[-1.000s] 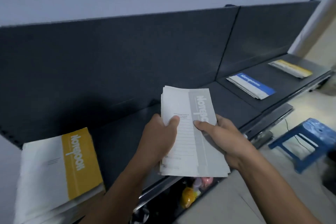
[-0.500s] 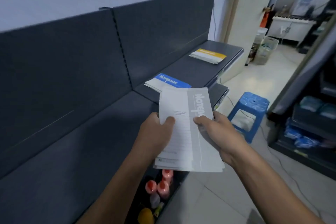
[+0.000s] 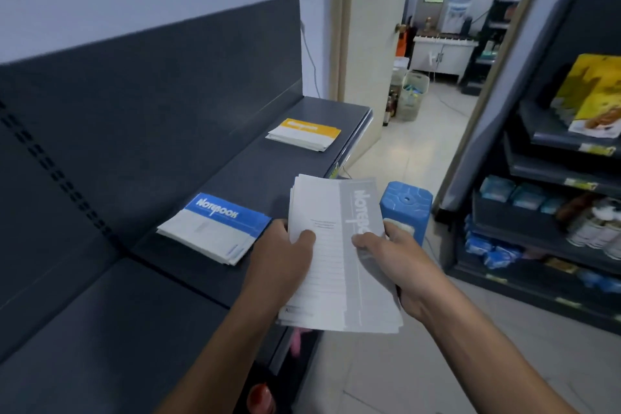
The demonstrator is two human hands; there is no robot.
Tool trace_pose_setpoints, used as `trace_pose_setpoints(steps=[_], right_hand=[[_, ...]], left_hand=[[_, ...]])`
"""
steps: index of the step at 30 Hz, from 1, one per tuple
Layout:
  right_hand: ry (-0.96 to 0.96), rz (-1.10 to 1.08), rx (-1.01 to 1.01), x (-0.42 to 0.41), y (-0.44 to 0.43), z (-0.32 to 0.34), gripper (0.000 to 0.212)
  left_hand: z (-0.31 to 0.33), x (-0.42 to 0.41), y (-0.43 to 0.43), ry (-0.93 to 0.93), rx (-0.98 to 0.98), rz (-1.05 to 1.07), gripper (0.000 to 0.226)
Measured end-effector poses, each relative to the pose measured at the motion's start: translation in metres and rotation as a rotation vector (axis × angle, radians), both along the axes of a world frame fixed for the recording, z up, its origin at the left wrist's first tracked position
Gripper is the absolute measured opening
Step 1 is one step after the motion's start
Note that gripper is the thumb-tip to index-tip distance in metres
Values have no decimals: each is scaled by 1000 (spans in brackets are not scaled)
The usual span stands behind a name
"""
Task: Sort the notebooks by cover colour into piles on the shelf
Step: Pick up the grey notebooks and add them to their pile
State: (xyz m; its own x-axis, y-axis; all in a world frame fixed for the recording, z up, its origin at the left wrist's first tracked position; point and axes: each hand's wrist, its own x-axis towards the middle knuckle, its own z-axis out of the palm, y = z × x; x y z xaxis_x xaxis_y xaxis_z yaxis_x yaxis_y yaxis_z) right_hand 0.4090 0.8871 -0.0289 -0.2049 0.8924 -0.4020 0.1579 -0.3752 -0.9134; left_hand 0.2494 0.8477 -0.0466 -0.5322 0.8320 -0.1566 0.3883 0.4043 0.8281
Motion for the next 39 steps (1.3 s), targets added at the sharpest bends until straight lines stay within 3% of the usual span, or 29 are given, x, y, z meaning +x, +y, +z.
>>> trace_pose_setpoints(steps=[5,12,22,32,39], right_hand=[[14,-91,-38,-2,65,-6,36],[40,-44,-39,-4,169,-14,29],[-17,270,8,-26,315,-21,25],[-160,674,110,-131,388,-54,28],[-315,902,279,-204,416,-66,24]], left_hand=[[-1,2,72,-33,-10,-8,14],[0,-1,160,-121,14,16,22],[-11,-8,262,-110,16,353,19],[-35,-81,273,8,-274,547,38],[-53,-129,276,-112,-287,631,42]])
